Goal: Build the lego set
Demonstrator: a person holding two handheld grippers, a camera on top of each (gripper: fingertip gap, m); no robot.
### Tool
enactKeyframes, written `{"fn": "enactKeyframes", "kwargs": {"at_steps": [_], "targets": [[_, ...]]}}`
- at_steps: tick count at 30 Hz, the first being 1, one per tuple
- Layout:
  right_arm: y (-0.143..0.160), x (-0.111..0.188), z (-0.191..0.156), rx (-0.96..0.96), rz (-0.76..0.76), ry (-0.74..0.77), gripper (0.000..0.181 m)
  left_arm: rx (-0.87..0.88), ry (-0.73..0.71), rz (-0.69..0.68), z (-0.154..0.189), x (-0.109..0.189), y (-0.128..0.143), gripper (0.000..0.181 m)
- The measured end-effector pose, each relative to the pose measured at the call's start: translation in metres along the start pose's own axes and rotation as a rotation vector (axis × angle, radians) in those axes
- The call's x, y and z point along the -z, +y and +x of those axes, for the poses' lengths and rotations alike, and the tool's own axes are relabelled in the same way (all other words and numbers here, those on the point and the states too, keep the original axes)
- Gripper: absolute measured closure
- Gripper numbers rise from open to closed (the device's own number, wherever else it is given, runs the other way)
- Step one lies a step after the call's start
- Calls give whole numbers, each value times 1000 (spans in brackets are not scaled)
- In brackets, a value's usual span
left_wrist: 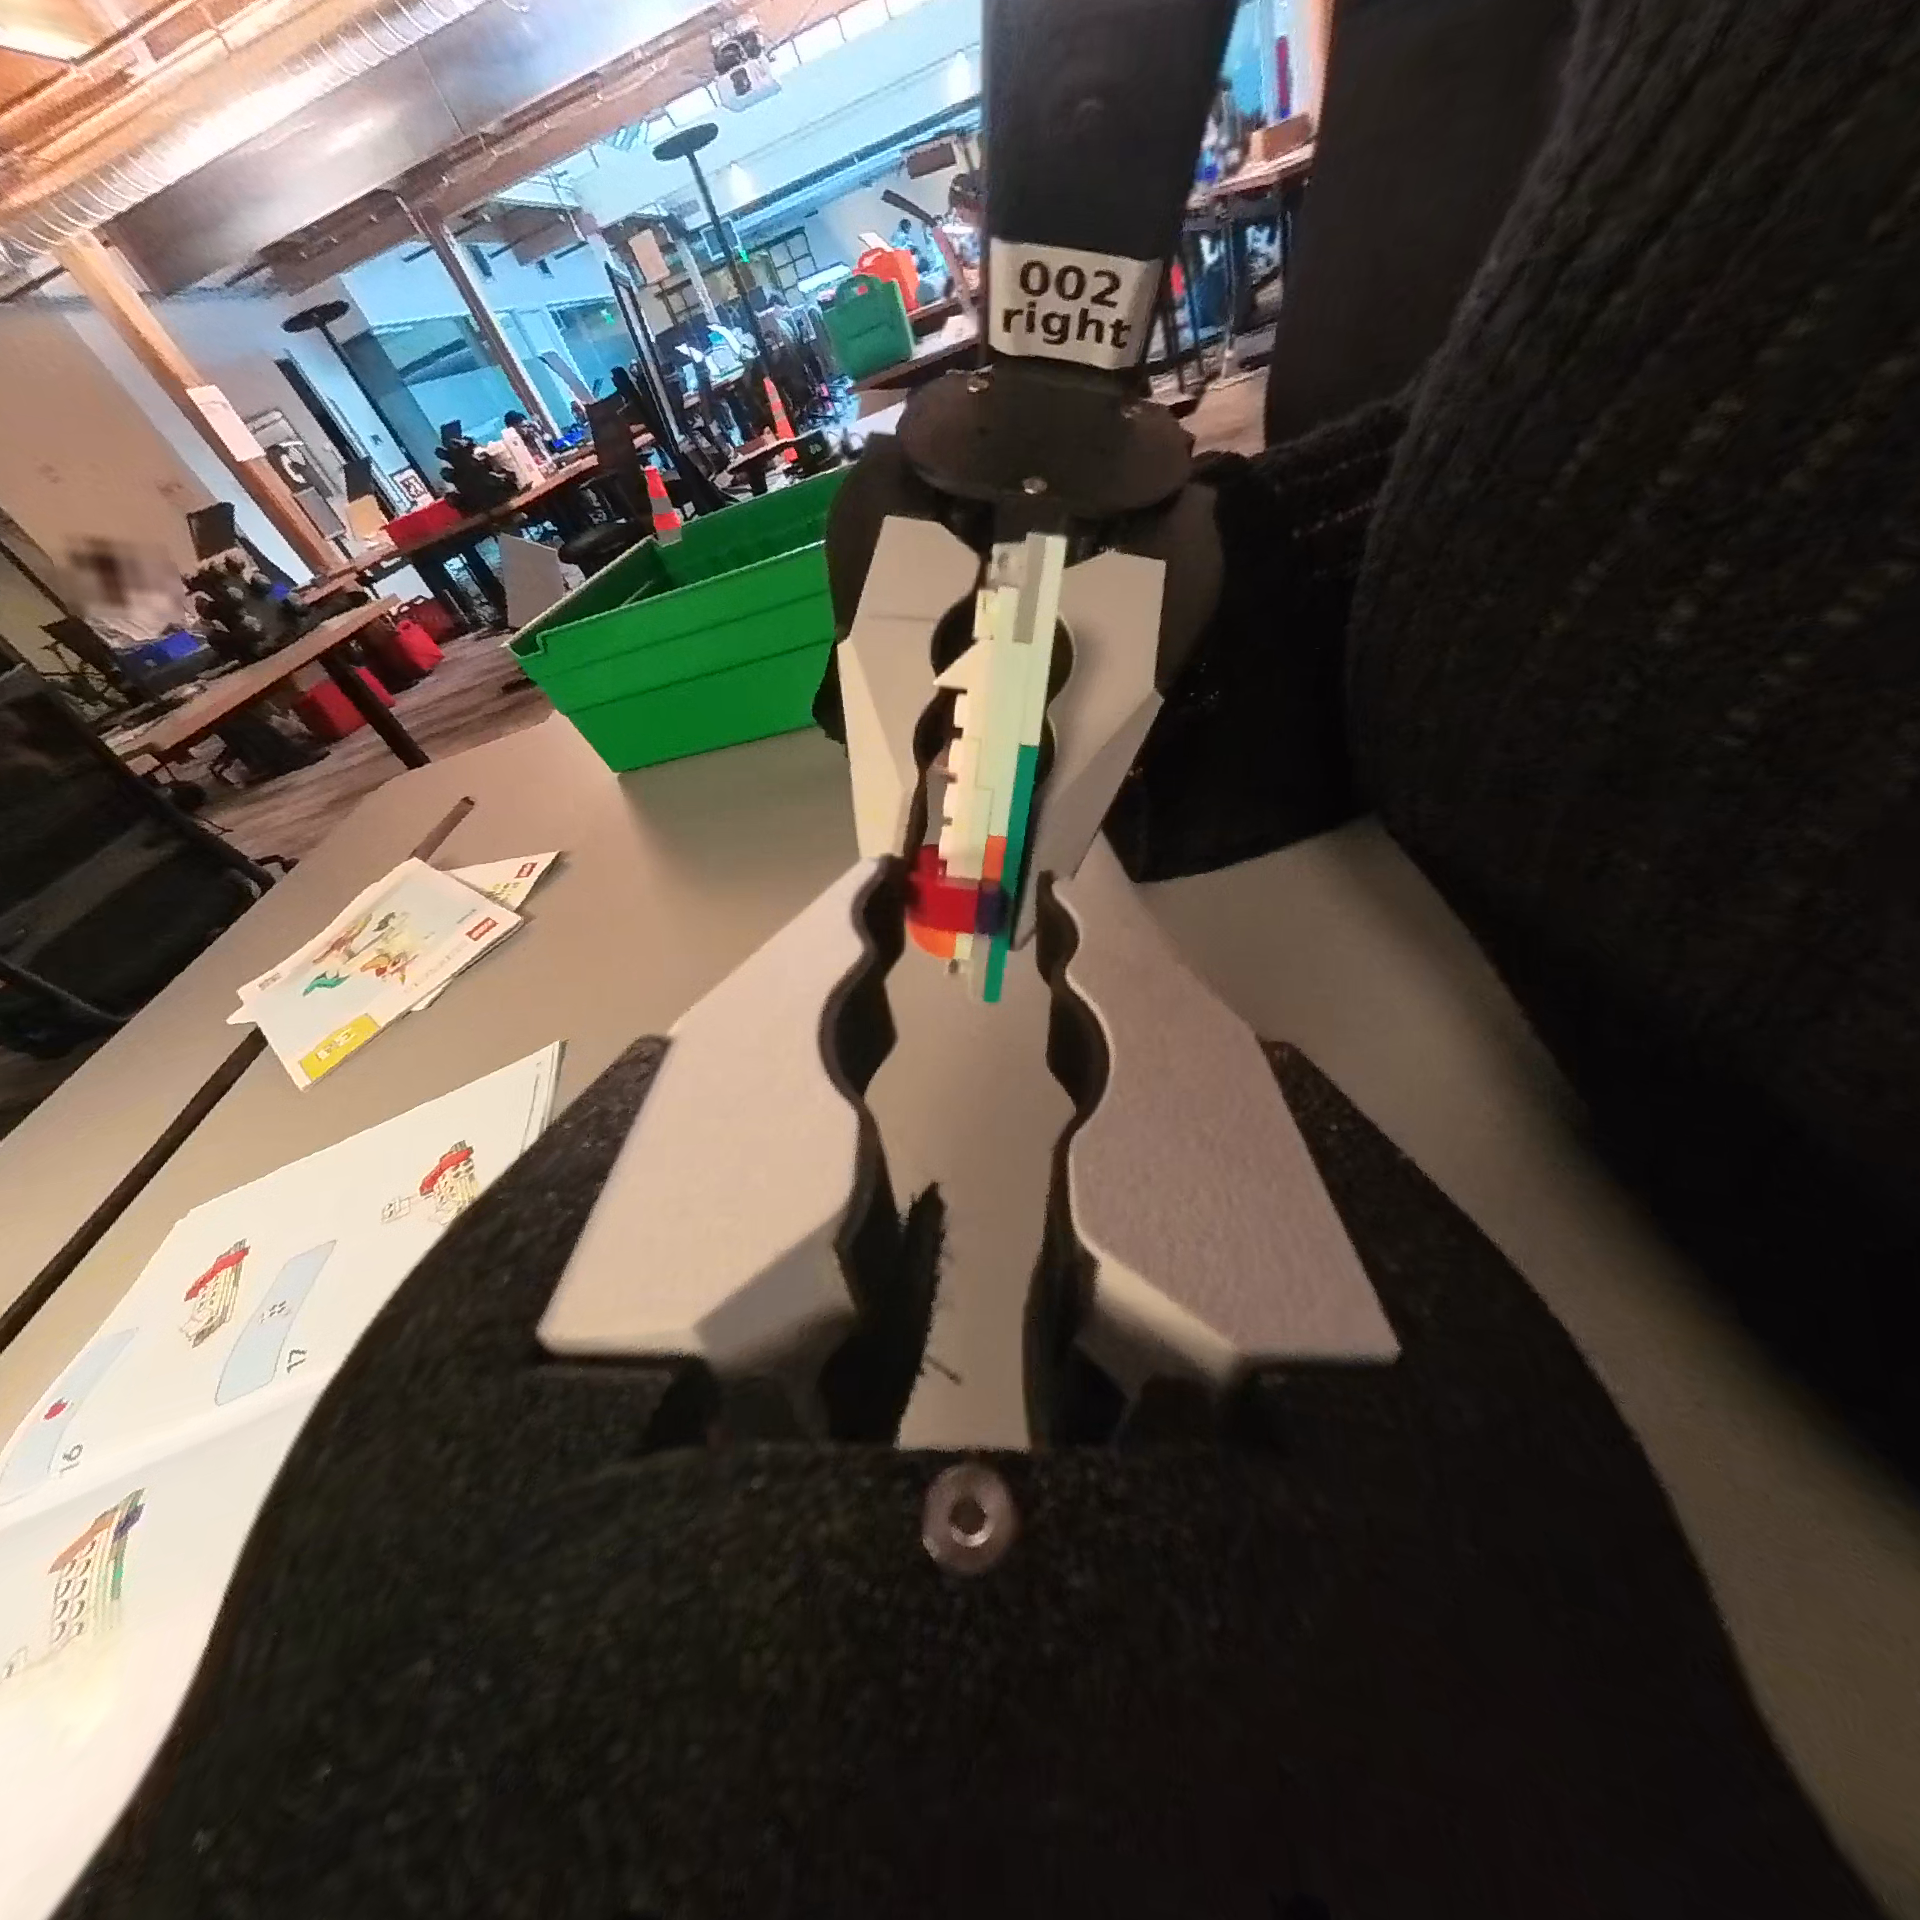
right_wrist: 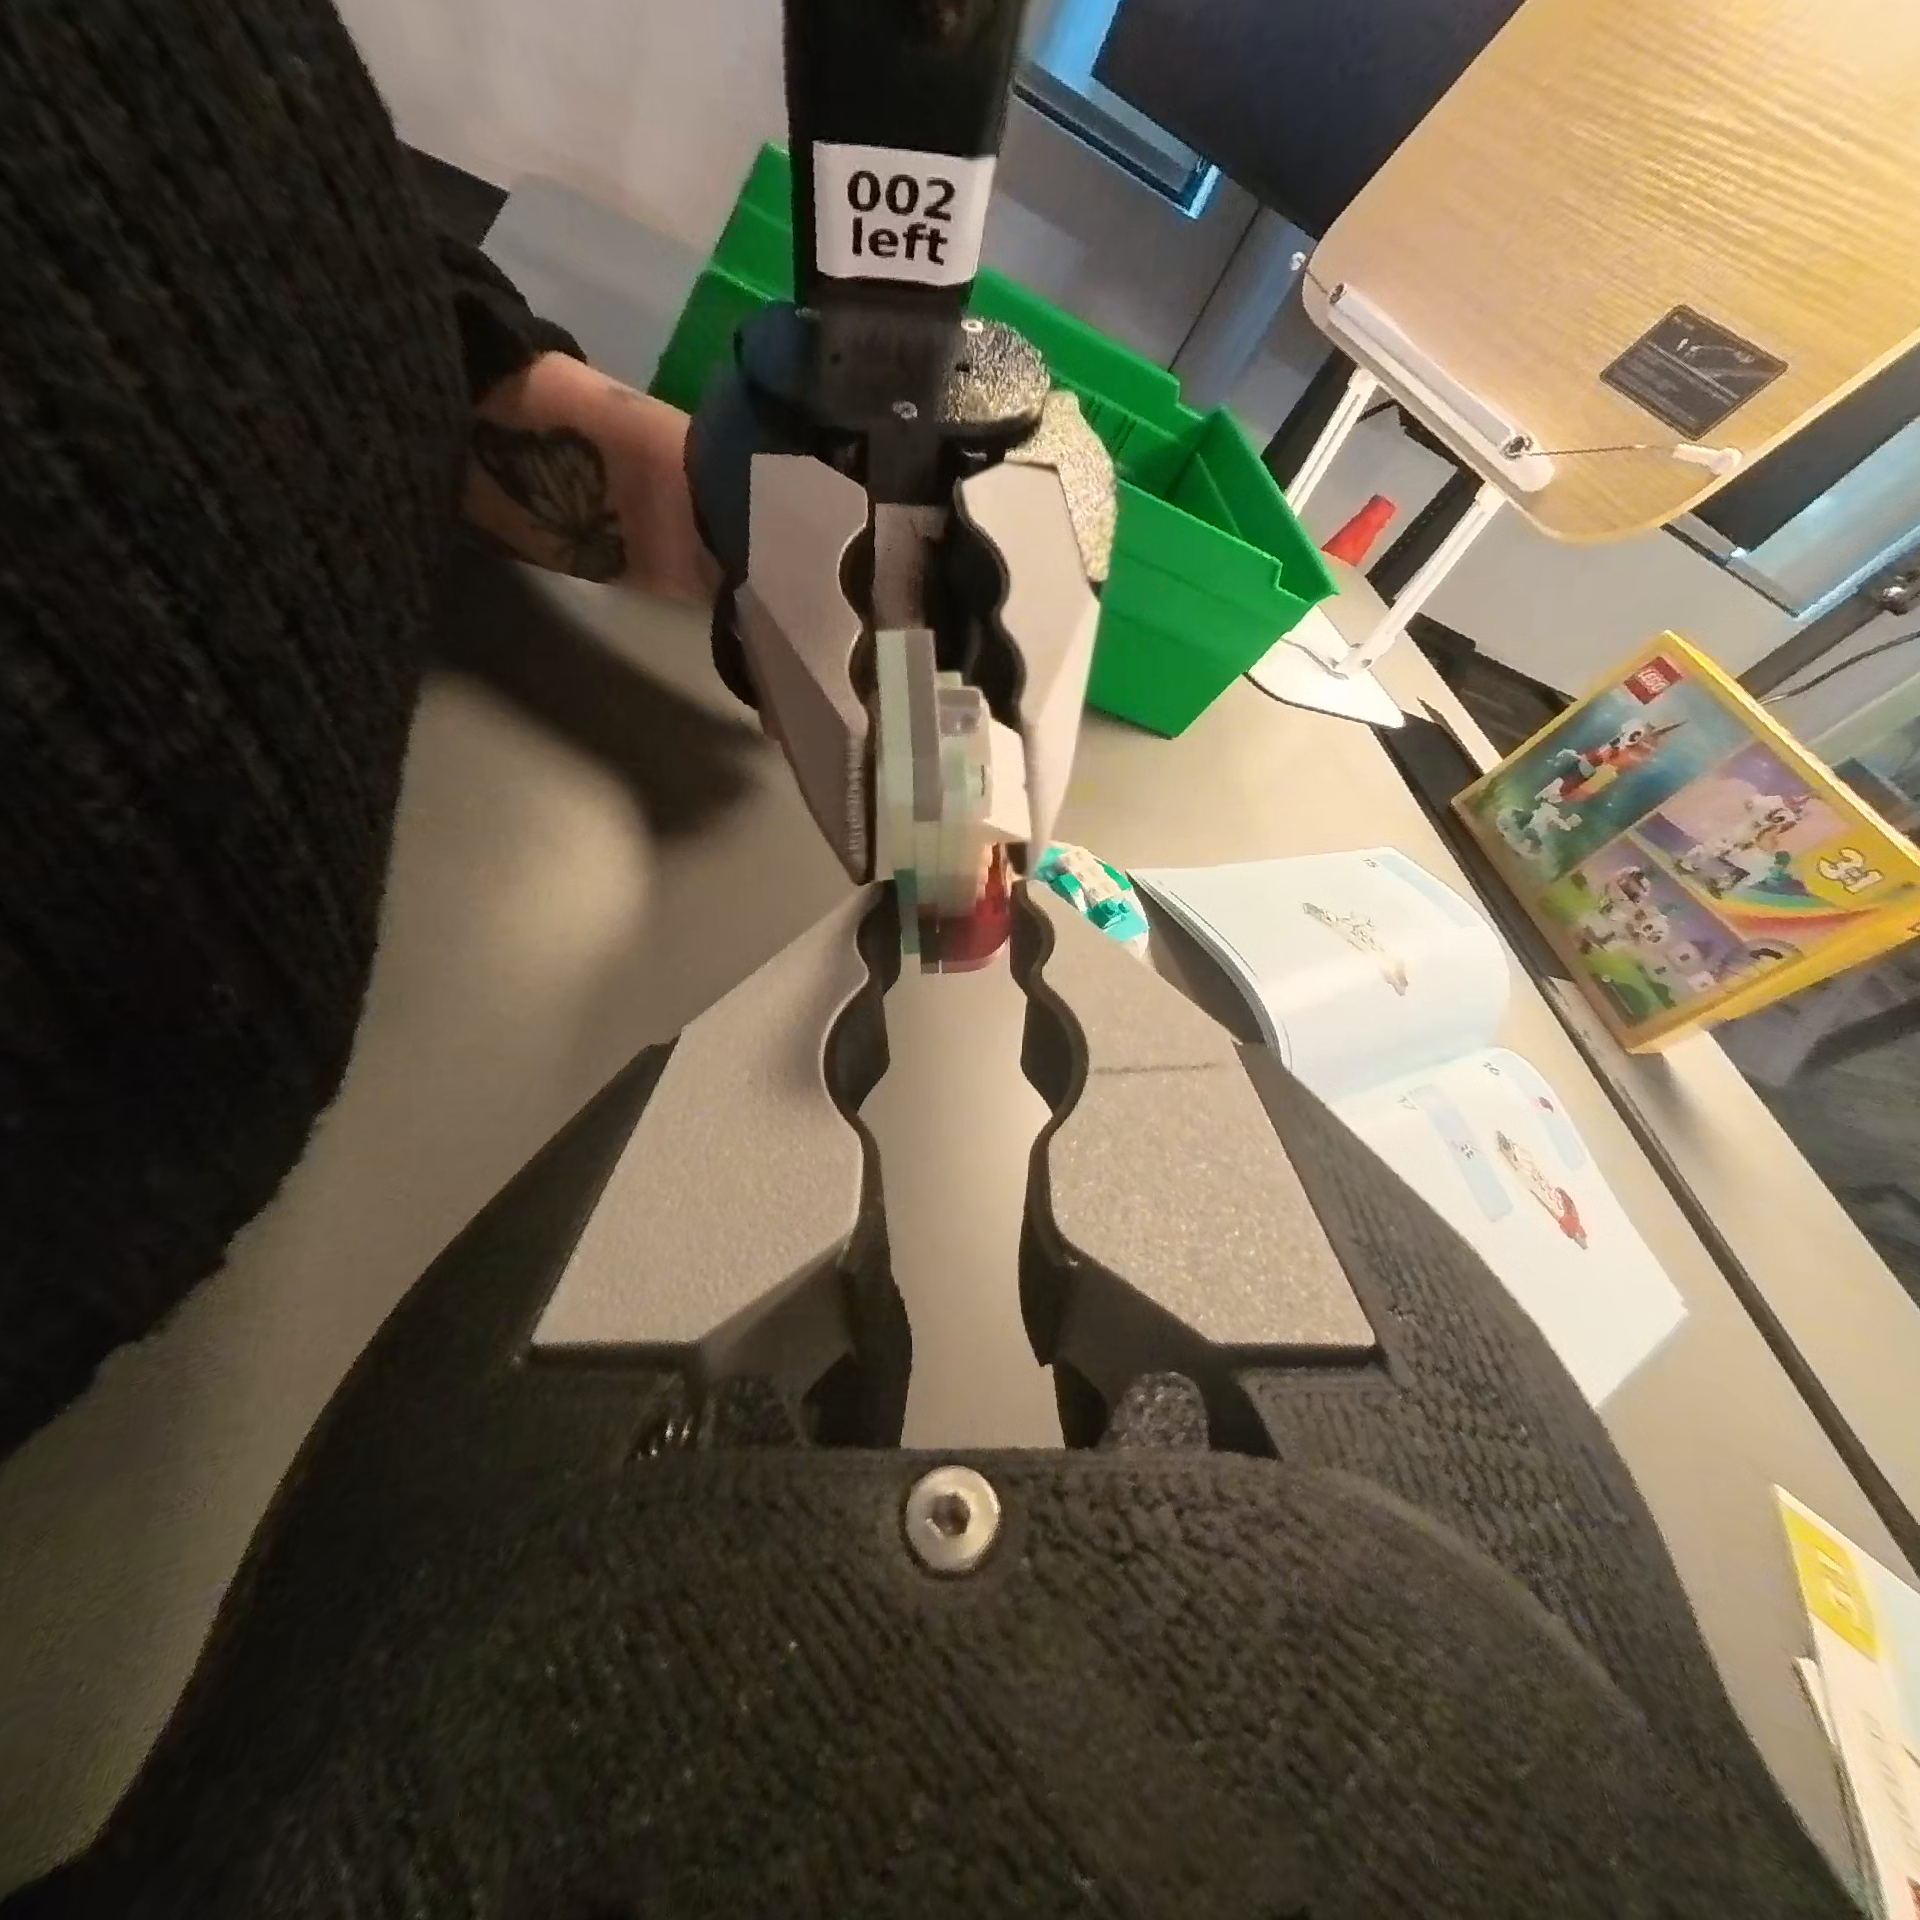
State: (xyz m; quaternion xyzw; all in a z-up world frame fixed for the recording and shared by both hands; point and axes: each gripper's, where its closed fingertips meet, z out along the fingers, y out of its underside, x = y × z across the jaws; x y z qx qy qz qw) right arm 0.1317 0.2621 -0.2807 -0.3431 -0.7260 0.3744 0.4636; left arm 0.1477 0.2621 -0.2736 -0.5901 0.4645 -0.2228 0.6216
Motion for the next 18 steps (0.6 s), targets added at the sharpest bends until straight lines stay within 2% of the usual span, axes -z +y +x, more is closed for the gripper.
{"fn": "enactKeyframes", "kwargs": {"at_steps": [18], "targets": [[5,-2,3,-27,-24,16,162,-45,-58,-65,-4,0,5,164]]}}
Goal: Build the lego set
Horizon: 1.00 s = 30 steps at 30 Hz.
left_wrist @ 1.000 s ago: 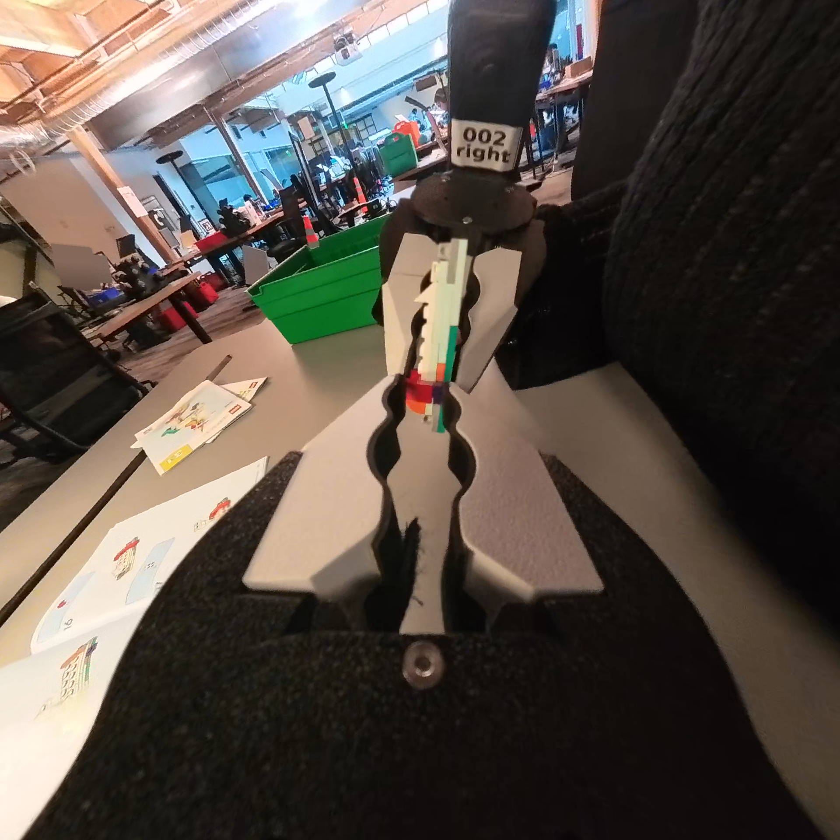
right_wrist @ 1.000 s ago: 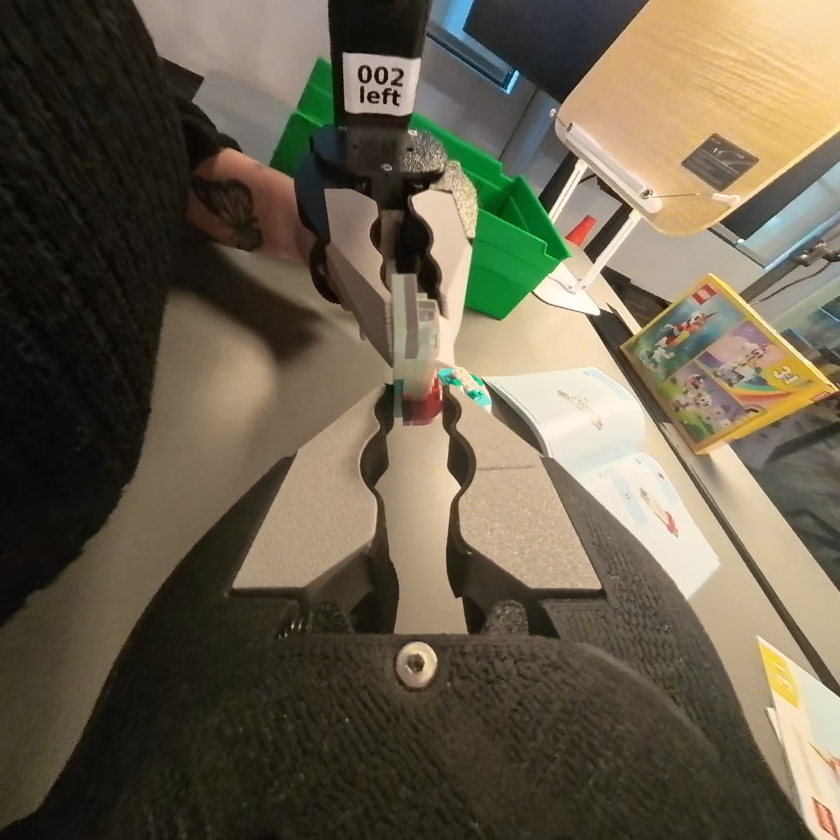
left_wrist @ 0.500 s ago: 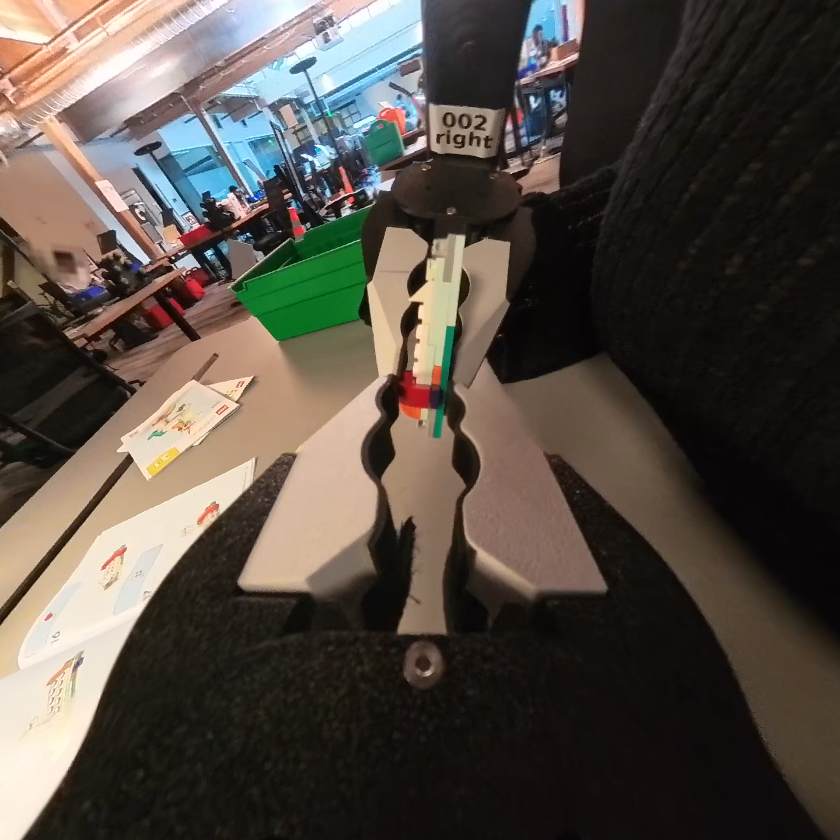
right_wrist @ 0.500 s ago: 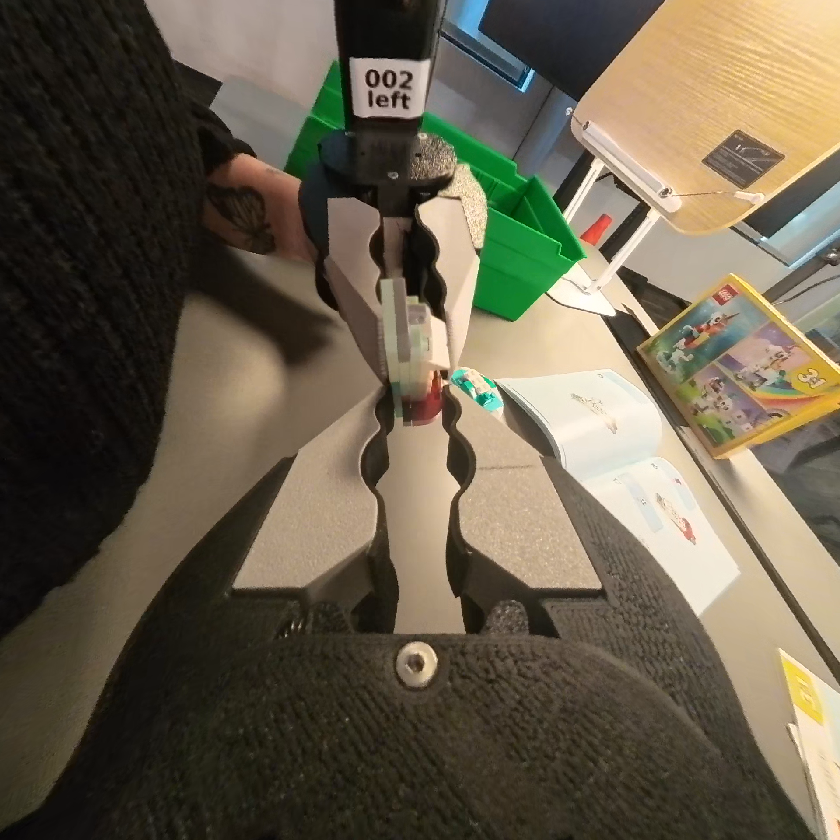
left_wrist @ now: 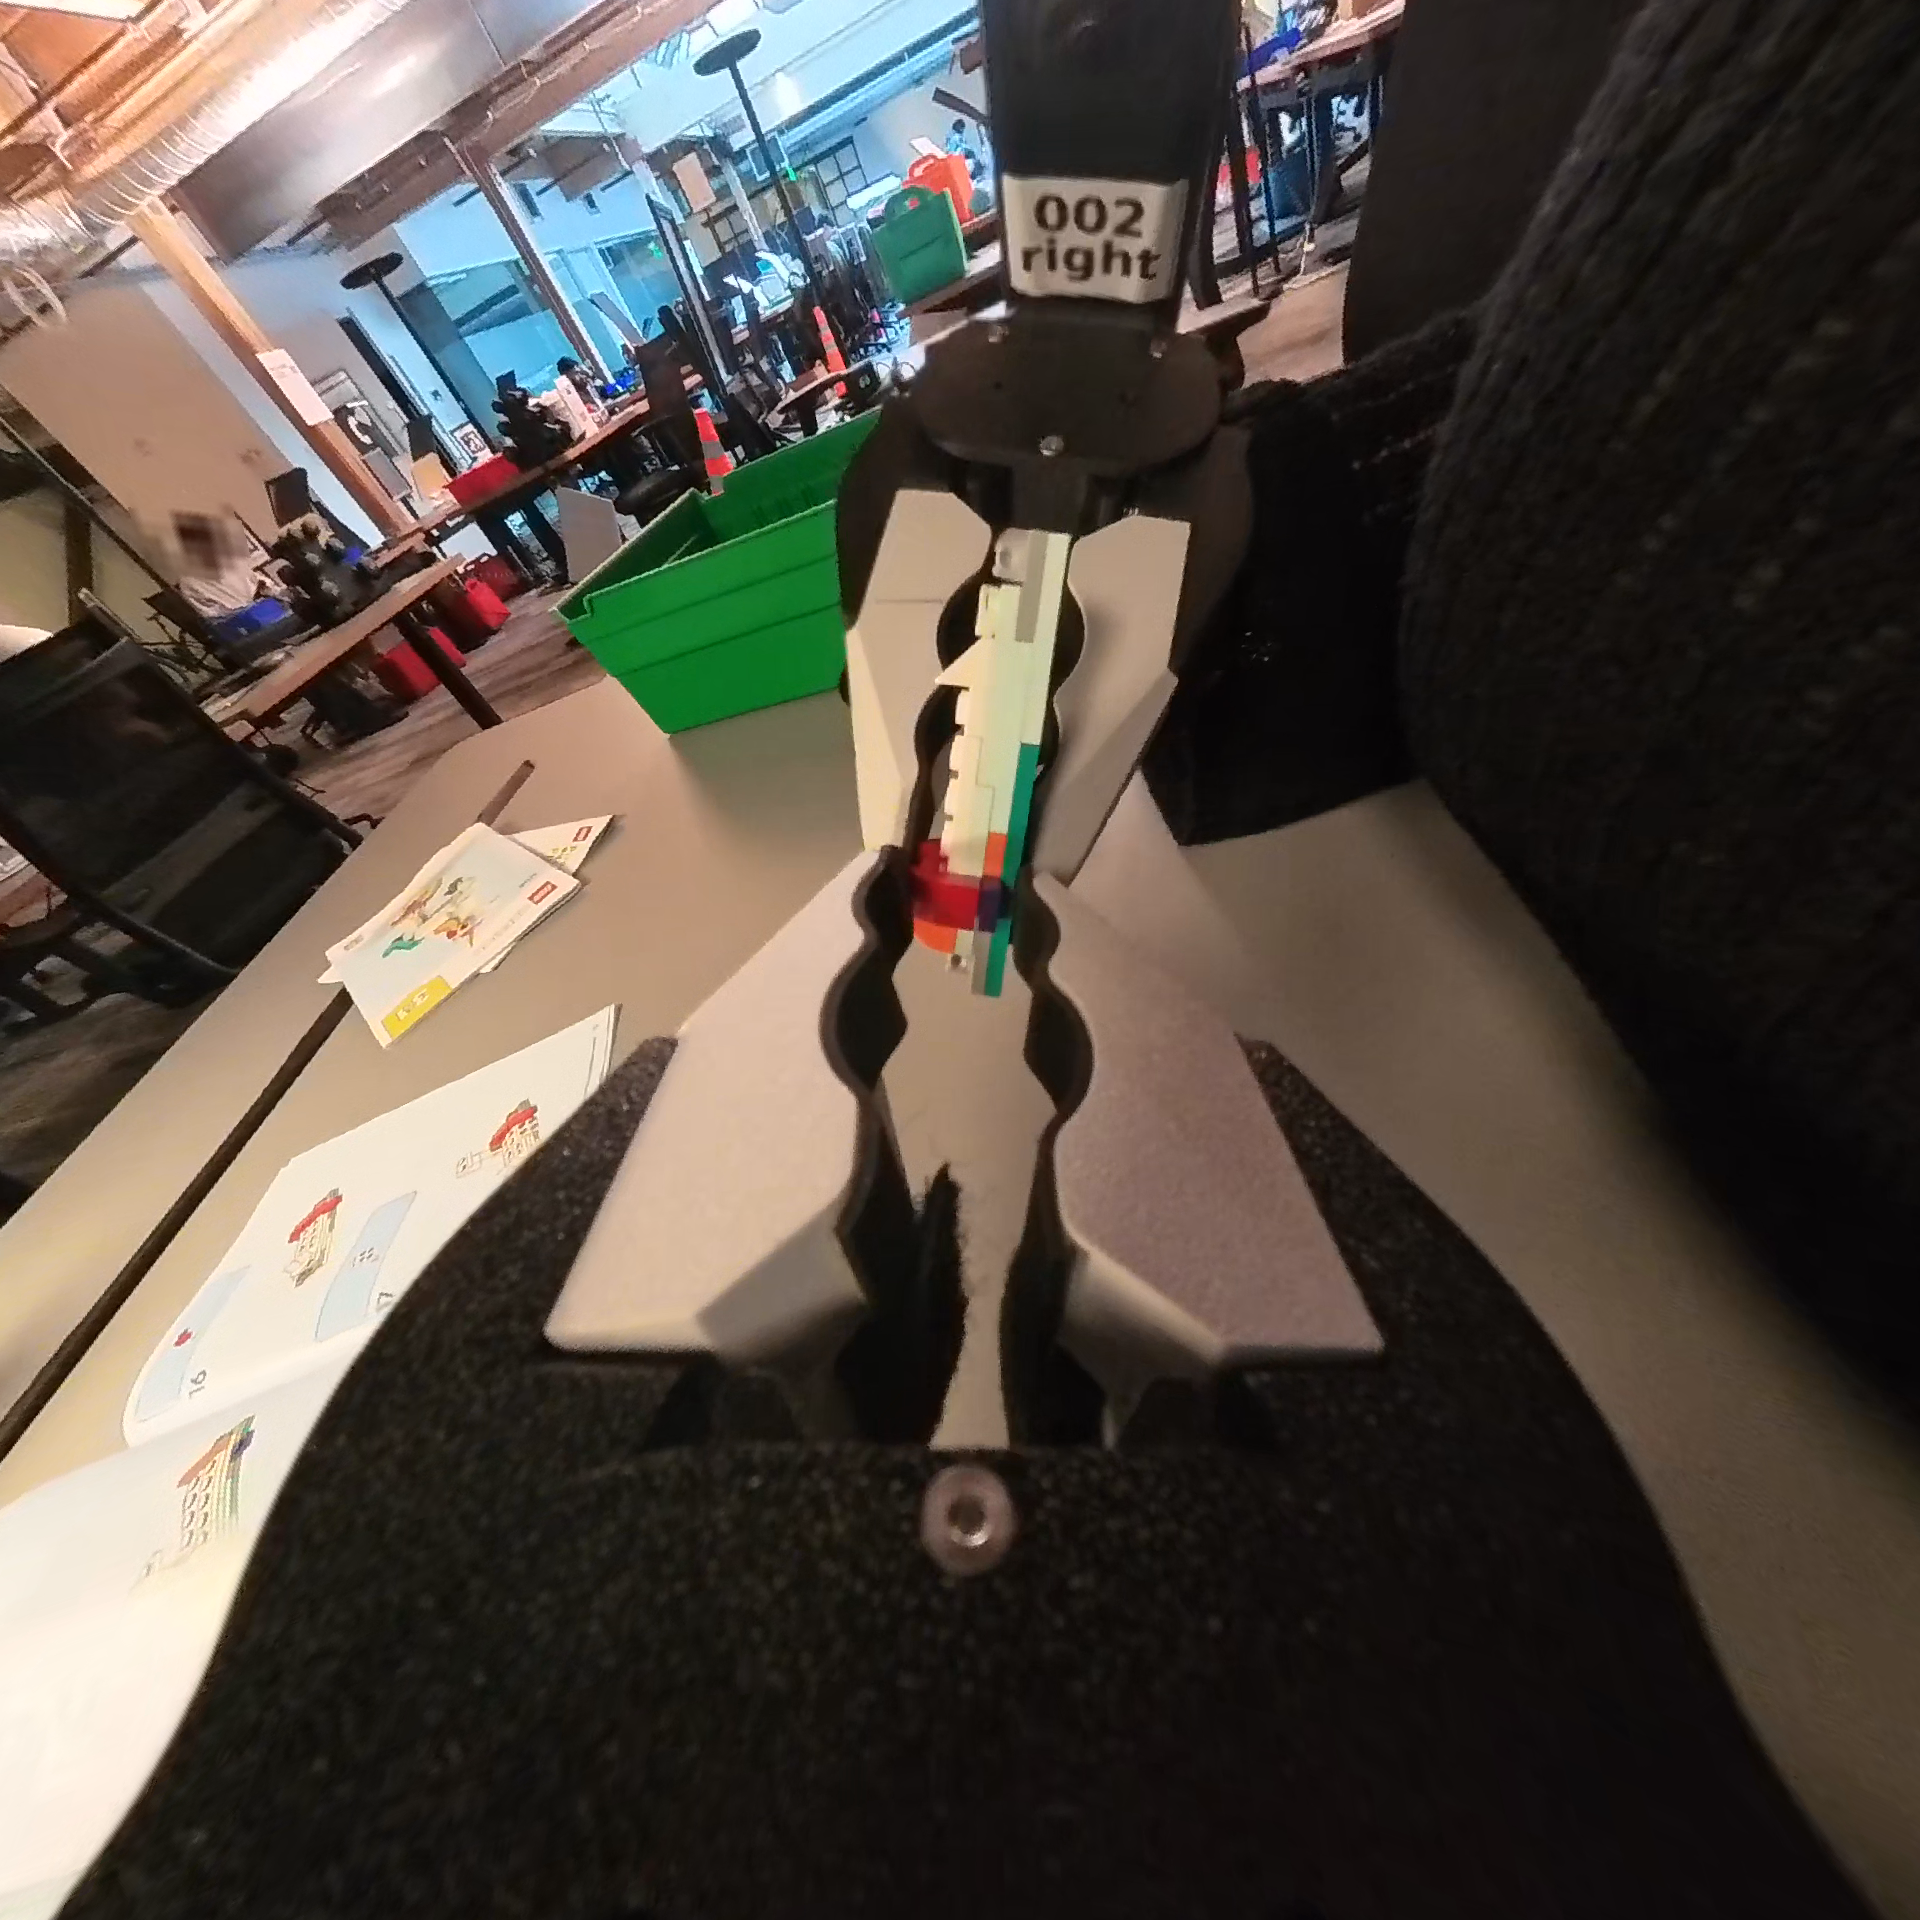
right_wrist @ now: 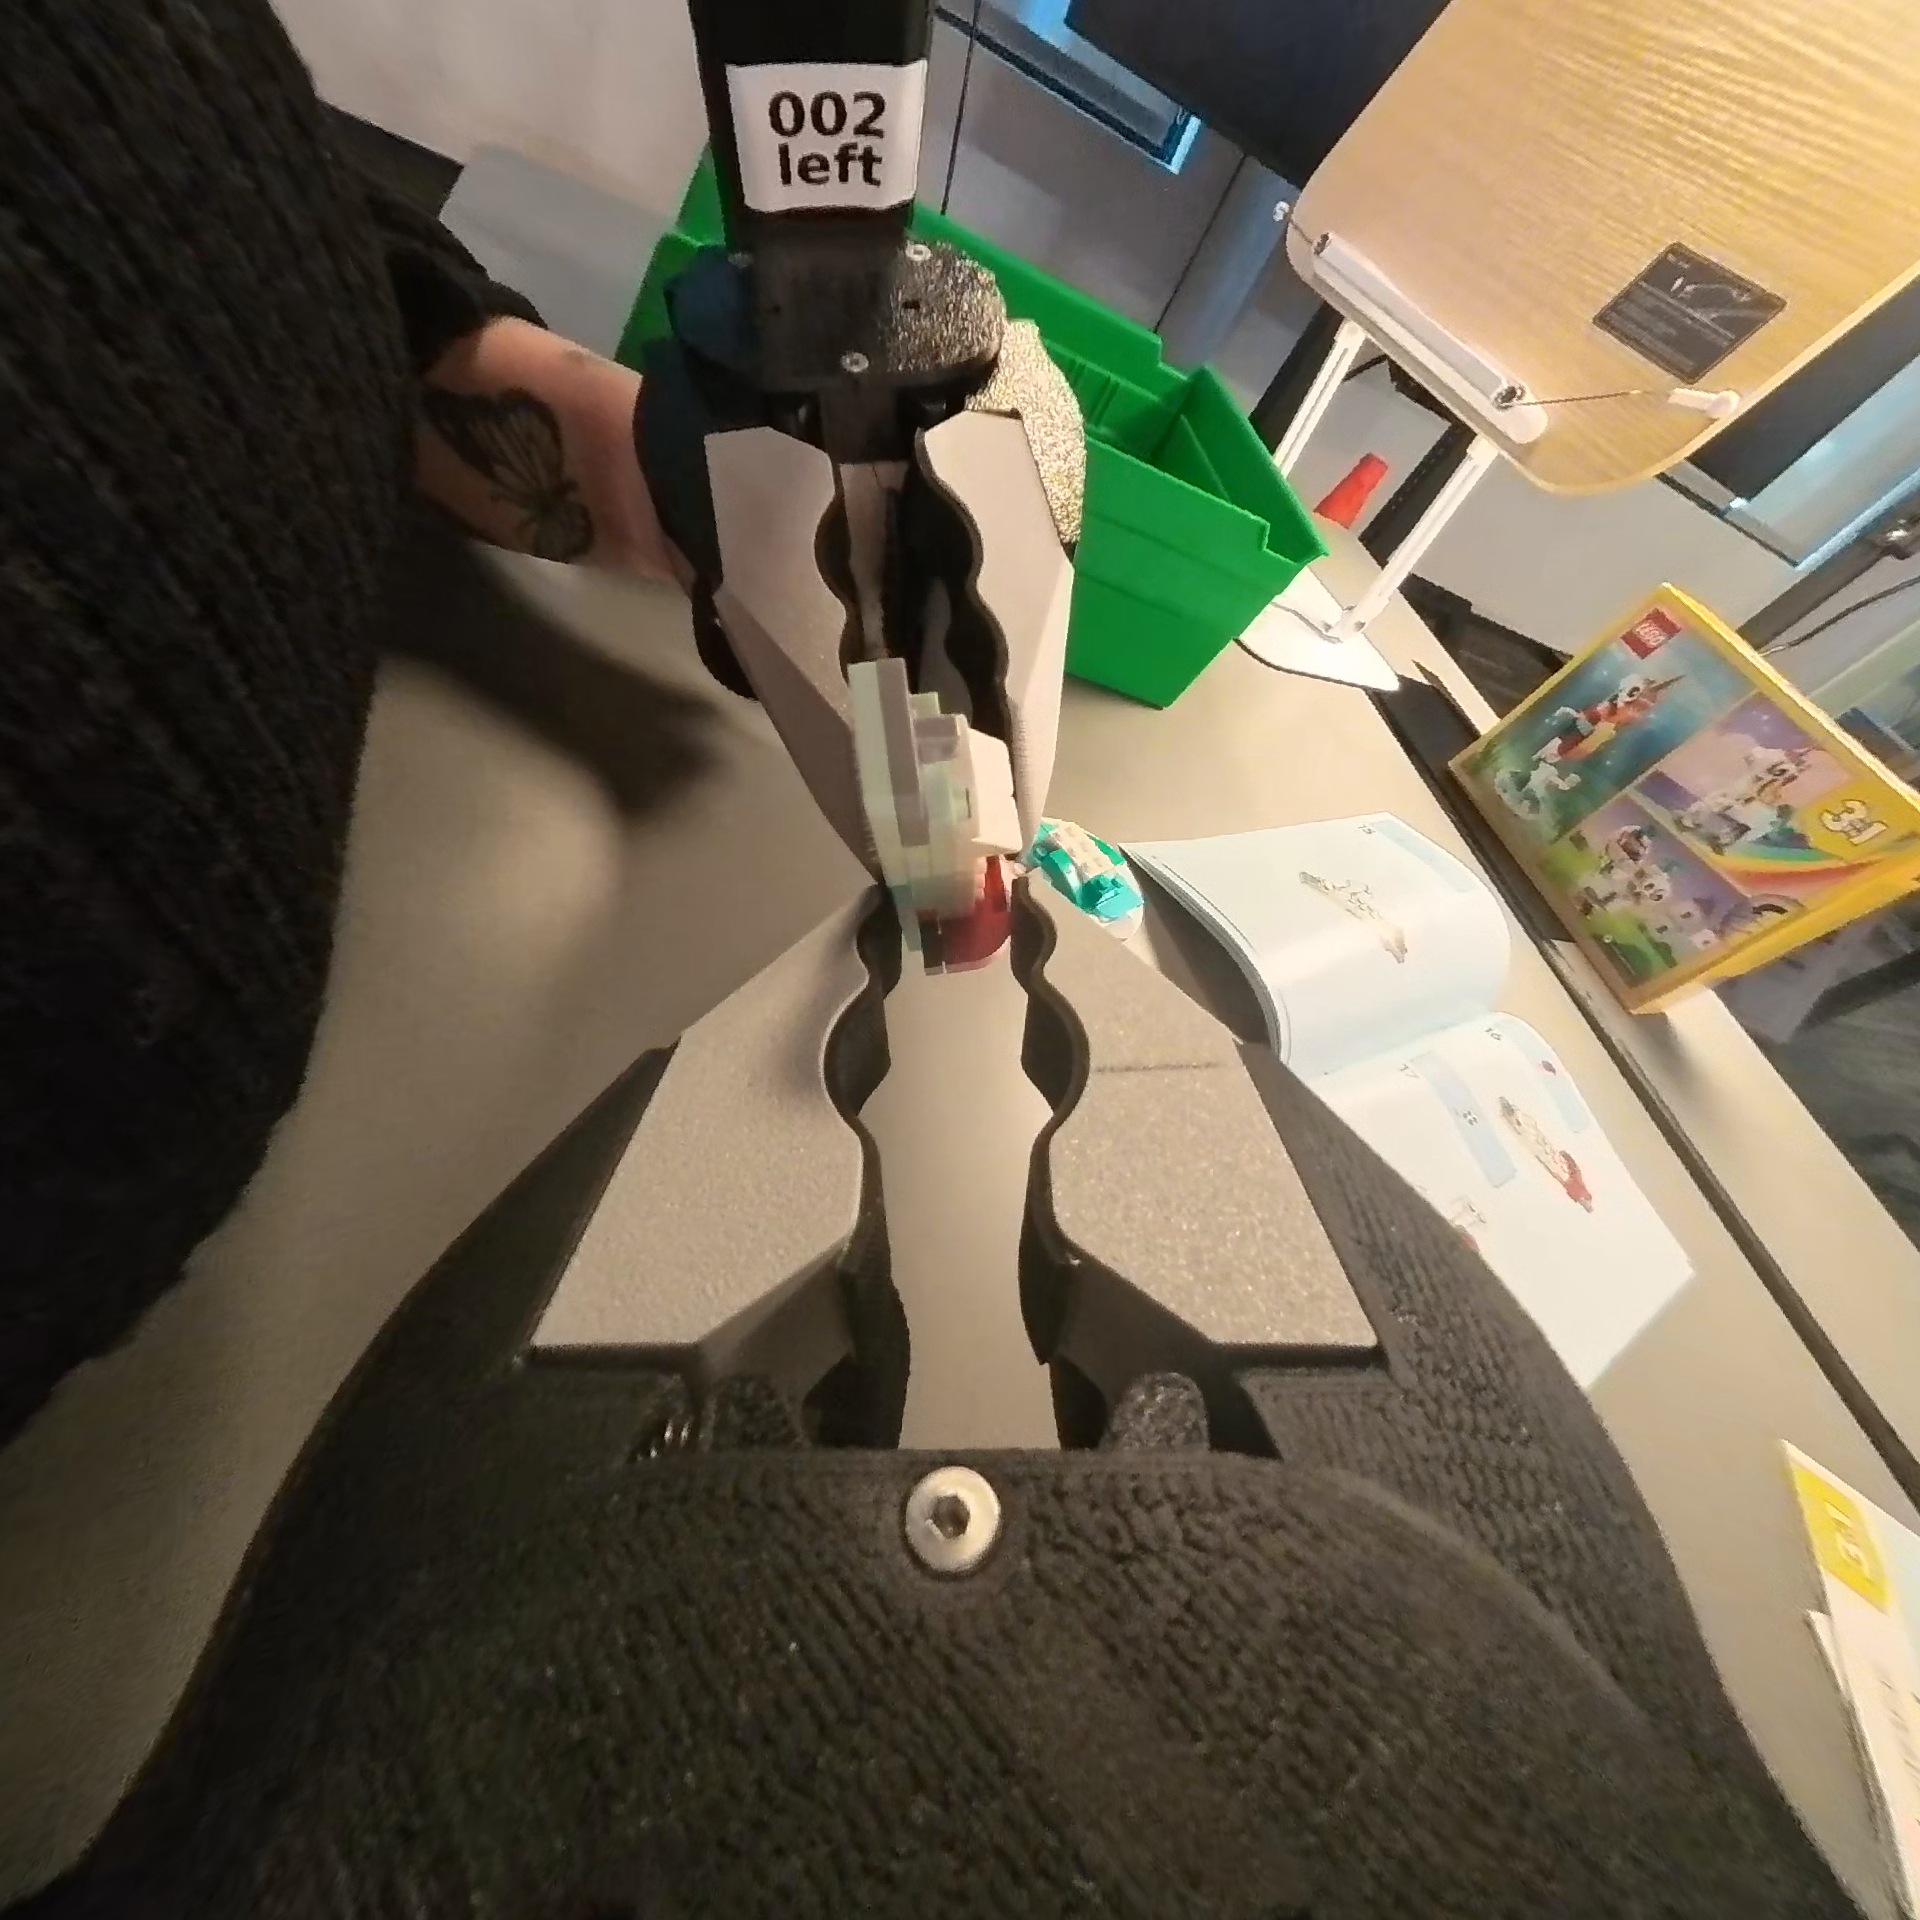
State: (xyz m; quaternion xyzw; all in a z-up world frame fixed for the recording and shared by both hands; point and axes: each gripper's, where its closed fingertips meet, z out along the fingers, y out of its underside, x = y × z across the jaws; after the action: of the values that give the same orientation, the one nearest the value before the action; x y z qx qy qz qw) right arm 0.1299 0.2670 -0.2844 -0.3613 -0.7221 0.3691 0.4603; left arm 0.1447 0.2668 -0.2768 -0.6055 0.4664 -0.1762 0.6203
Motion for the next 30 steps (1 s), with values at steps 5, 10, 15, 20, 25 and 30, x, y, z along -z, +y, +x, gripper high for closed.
{"fn": "enactKeyframes", "kwargs": {"at_steps": [5,10,15,20,25,30], "targets": [[2,0,-1,-15,-2,-8,162,37,24,2,1,-1,2,164],[-11,6,11,-137,162,34,162,235,64,161,-5,2,-14,145],[-33,20,20,-287,409,25,163,340,68,221,-13,7,-17,153],[-38,18,17,-313,464,-6,163,388,113,293,-8,3,-26,166],[-31,17,27,-339,440,65,144,378,47,277,-17,3,-21,173],[-9,32,48,-142,208,246,123,169,-117,-79,-32,3,25,173]]}}
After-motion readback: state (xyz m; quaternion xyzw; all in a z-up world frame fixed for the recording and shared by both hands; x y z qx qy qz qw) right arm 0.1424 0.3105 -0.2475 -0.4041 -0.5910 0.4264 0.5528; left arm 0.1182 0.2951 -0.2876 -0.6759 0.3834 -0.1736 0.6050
